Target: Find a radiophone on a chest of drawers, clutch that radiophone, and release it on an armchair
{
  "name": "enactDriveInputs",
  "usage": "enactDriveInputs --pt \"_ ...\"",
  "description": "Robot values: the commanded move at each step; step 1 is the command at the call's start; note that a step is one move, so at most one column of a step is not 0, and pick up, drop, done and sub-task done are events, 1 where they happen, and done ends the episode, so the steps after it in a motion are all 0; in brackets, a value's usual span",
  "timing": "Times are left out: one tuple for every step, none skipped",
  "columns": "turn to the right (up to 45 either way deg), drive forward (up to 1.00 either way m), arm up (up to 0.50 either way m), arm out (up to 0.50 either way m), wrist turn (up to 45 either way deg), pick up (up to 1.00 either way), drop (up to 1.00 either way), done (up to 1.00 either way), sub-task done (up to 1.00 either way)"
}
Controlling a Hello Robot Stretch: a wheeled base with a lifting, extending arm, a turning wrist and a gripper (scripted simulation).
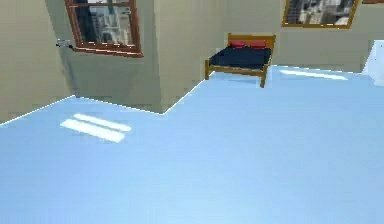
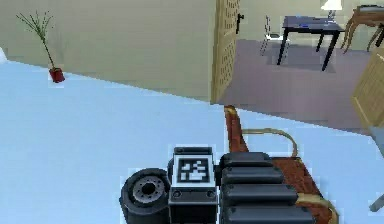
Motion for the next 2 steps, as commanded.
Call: enactDriveInputs --pt "-45.0 0.00 0.00 0.00 0.0 0.00 0.00 0.00 0.00" --pt "-45.0 0.00 0.00 0.00 0.0 0.00 0.00 0.00 0.00"
